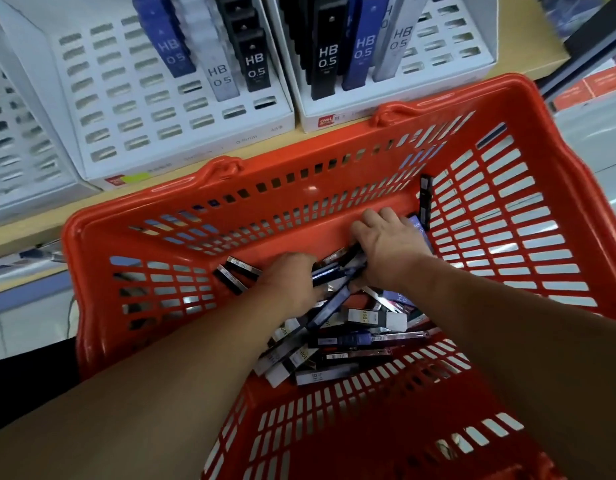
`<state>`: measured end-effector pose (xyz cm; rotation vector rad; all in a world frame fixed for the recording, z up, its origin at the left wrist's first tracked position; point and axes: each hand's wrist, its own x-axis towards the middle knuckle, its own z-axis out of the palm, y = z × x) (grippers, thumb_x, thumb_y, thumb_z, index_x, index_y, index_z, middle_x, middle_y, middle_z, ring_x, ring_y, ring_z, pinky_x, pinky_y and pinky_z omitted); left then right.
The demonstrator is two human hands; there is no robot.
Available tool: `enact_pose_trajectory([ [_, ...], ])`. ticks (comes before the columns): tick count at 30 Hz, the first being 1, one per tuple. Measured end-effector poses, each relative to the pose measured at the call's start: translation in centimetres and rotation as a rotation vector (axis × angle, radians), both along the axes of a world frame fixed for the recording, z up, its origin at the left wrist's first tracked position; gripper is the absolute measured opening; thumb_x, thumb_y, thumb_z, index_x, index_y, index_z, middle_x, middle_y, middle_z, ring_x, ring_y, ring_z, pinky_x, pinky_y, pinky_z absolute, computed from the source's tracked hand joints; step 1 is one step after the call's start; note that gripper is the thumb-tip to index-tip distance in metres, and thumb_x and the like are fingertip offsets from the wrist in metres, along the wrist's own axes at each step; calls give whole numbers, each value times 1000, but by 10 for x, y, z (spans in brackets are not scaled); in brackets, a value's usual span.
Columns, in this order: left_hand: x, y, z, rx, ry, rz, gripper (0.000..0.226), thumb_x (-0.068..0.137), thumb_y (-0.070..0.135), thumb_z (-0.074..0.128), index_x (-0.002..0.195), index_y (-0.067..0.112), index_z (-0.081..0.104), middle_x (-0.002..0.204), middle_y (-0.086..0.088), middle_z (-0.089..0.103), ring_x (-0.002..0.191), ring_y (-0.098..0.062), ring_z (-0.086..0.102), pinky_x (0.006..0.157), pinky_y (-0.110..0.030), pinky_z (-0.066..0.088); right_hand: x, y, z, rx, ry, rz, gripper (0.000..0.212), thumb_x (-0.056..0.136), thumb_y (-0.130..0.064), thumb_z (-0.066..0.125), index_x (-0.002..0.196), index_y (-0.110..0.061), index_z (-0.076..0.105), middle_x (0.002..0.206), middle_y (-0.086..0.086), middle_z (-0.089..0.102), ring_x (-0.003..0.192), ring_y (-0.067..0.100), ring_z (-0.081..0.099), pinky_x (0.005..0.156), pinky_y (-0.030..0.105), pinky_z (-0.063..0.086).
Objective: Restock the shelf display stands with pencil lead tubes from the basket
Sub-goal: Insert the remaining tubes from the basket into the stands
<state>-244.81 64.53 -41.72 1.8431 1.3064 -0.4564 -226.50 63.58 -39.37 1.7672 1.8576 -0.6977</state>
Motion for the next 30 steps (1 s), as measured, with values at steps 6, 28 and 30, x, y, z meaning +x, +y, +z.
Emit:
enact_pose_trajectory([
  [6, -22, -1, 18, -40, -56, 242, 17, 96, 28, 70, 105, 19, 61, 96, -9, 67, 84, -31, 63, 71, -32, 50, -21, -3, -8, -62, 43, 75, 99, 70, -74, 78, 149, -36, 32, 142, -3, 43, 134, 25, 39, 112, 47, 33],
  [28, -55, -36, 103, -414, -387, 1066, 33, 92, 40, 76, 95, 17, 54, 67, -2, 57, 52, -13, 51, 43, -23, 38, -58, -11, -12, -91, 170, -104, 41, 100, -27, 57, 133, -12, 38, 134, 13, 53, 122, 33, 54, 100, 41, 46],
  [30, -56, -36, 113, -453, -425, 1073, 34, 91, 39, 77, 96, 16, 53, 66, -1, 57, 49, -12, 51, 43, -23, 36, -58, -7, -3, -86, 176, -129, 29, 101, -30, 55, 119, -15, 36, 125, 14, 62, 114, 34, 62, 88, 40, 48],
])
